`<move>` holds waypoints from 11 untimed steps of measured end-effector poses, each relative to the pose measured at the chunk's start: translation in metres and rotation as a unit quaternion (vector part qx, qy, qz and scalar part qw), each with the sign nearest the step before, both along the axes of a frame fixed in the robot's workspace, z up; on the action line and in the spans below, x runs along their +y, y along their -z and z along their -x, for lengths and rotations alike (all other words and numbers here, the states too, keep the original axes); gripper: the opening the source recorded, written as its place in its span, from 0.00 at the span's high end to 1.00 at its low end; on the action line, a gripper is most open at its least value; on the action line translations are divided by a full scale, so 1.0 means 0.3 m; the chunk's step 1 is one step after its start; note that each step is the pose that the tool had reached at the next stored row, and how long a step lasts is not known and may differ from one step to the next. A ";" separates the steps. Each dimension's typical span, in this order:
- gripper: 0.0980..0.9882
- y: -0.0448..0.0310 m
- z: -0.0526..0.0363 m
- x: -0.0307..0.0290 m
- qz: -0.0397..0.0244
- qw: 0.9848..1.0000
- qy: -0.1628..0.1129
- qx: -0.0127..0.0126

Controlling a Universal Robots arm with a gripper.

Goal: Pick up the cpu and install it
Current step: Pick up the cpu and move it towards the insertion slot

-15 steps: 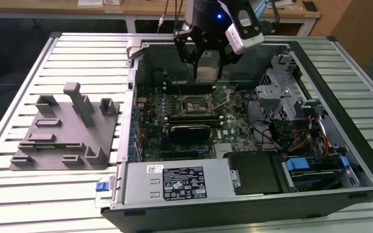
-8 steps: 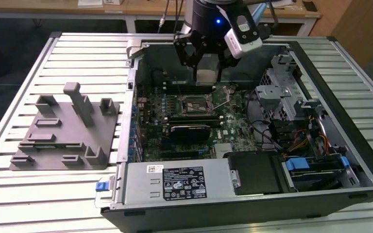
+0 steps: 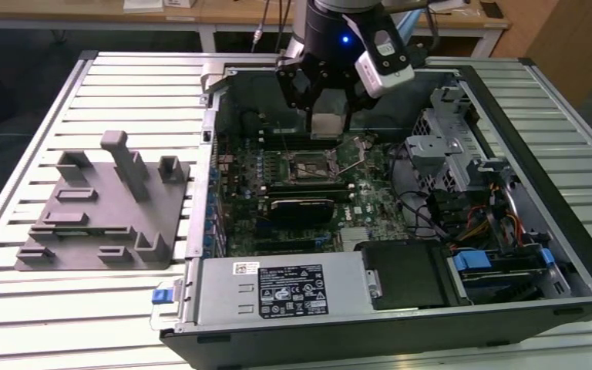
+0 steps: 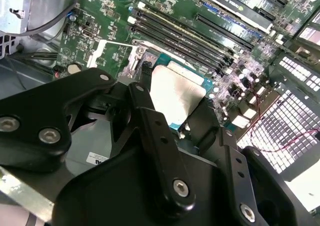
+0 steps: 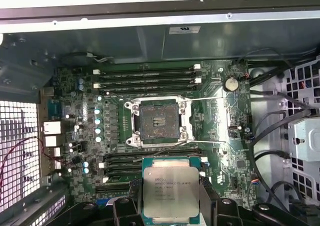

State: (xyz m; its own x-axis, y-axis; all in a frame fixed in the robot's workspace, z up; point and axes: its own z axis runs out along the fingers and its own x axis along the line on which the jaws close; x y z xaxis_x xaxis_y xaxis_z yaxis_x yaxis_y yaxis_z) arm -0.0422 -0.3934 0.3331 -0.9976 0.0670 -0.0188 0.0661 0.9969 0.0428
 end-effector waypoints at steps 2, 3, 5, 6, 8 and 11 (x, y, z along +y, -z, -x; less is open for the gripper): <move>0.50 0.003 0.000 0.000 0.000 1.000 0.000 0.000; 0.50 0.004 0.000 0.000 0.000 1.000 0.000 0.000; 0.50 0.008 0.000 0.000 0.000 1.000 0.000 0.000; 0.50 0.009 0.000 0.000 0.000 1.000 0.000 0.000; 0.50 0.011 0.000 0.000 0.001 1.000 0.000 0.000; 0.50 0.014 0.000 0.000 0.001 1.000 0.000 0.000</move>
